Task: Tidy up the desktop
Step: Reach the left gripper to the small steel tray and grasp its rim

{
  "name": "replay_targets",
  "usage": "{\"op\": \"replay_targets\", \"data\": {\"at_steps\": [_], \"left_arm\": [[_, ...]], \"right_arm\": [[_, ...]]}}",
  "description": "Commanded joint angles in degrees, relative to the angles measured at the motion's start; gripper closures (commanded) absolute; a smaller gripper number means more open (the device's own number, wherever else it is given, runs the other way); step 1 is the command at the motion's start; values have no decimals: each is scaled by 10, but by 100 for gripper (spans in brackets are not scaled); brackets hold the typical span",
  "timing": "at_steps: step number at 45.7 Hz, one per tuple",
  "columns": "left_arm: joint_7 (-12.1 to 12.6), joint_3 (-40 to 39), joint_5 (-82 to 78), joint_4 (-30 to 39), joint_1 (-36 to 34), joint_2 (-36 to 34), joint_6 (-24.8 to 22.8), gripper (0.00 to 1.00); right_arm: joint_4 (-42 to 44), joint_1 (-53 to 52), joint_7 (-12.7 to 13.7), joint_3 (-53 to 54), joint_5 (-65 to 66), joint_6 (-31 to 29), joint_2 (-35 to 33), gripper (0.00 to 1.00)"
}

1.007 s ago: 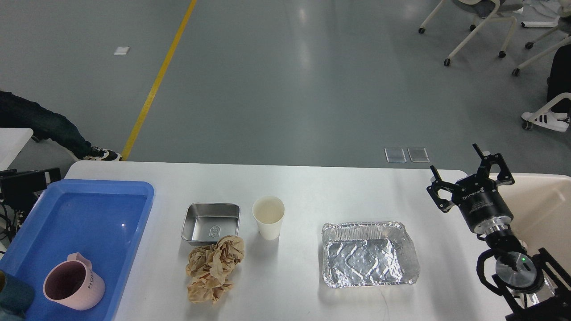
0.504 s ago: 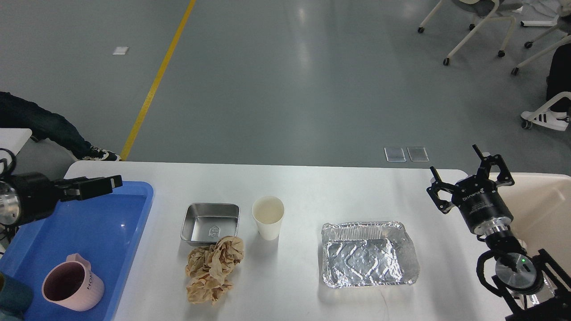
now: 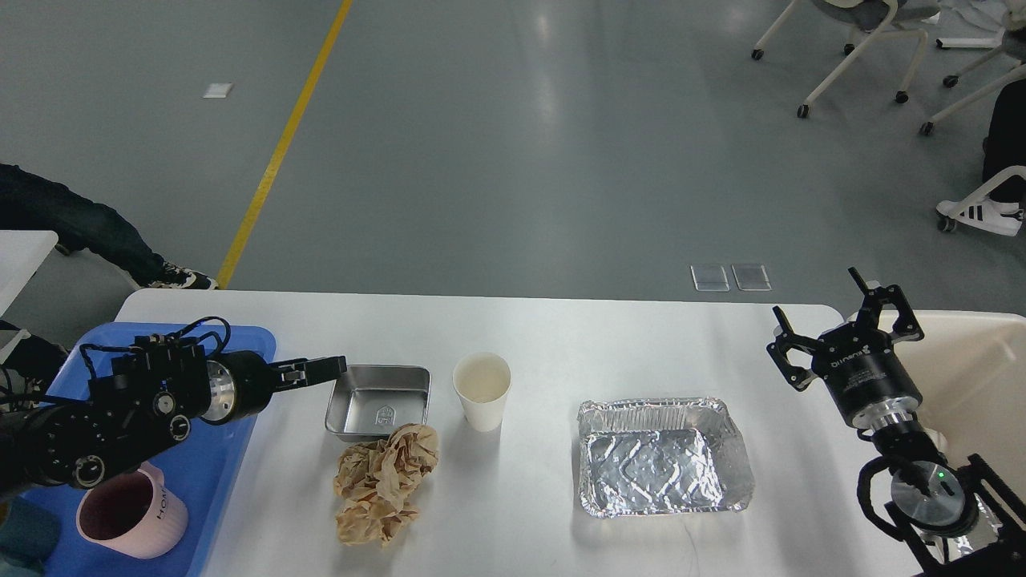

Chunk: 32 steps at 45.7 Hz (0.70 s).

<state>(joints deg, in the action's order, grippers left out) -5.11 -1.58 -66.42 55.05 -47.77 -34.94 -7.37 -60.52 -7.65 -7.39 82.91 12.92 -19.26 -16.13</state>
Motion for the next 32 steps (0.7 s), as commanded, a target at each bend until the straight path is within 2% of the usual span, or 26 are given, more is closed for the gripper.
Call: {"op": "replay_targets", "data": {"at_steps": [1,6,15,21,26,30,32], "left_arm": [[5,5,-1,-49,13,46,1,10],[5,5,-1,-71,26,61,1,15],[18,6,-3,-79,39,80,5,38],[19,6,-2,-83,40,81,6,66],[20,7,-2,-88,42,85,5,84],[19,7,-2,-96,43,86,5,96],[19,9,-2,-100,43,86,4,99]], "right_arm": [[0,0,0,1,0,0,-3,0],[1,0,0,1,0,-1,-4,0],[1,-1,0,2,0,-1,0,0],[1,-3,0,2,0,-1,0,0],[3,-3,0,2,0,-1,0,0],[3,-3,0,2,0,-1,0,0],[4,-4,0,2,0,-1,0,0]]}}
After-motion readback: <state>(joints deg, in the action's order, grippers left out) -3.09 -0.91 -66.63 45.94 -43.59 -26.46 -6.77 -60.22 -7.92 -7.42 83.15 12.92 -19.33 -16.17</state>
